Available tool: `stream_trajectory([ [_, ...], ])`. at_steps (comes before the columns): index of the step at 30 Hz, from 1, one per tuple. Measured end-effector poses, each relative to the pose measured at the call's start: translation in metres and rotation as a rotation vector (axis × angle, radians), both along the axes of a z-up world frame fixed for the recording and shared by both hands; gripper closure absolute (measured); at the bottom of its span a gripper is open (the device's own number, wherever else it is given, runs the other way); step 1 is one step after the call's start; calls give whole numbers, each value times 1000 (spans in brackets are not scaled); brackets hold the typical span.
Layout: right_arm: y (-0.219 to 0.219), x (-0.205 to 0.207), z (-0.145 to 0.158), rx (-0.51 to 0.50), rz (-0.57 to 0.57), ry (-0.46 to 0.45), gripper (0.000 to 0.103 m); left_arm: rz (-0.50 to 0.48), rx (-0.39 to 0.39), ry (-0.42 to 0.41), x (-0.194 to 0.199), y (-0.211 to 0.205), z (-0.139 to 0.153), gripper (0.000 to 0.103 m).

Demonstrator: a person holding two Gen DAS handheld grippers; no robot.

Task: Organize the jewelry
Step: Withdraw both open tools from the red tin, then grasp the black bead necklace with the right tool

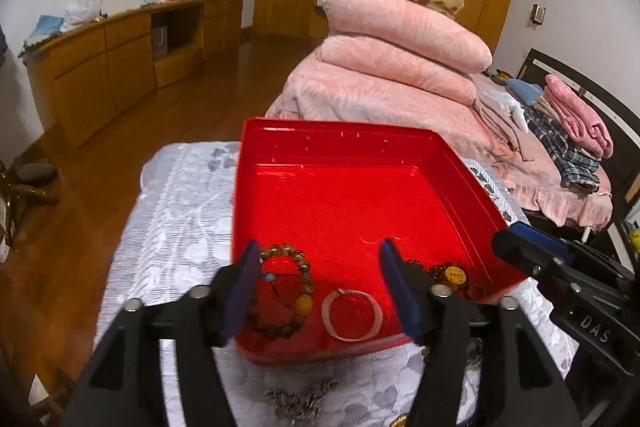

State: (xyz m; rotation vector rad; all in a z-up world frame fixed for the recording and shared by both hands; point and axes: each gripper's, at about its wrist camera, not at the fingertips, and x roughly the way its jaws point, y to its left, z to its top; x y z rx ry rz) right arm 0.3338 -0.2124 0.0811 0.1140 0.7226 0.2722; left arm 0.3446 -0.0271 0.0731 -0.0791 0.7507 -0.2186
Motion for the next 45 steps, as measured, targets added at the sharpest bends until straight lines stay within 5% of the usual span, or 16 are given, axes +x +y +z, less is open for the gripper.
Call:
stream_trajectory([
  [9,-3,-54,-8,-5,28,-21,54,31,12,-59,-53,28,3,20],
  [20,5,-105,-46,-50,58,58,39,70,40,14,-101,40,-38,17],
  [34,13,-126,-69,-54,147,140,39,57,85,50,-133,35,-58,17],
  [45,24,-154,-70,-13,255,185,50,66,76,58,-137,38,-60,17],
])
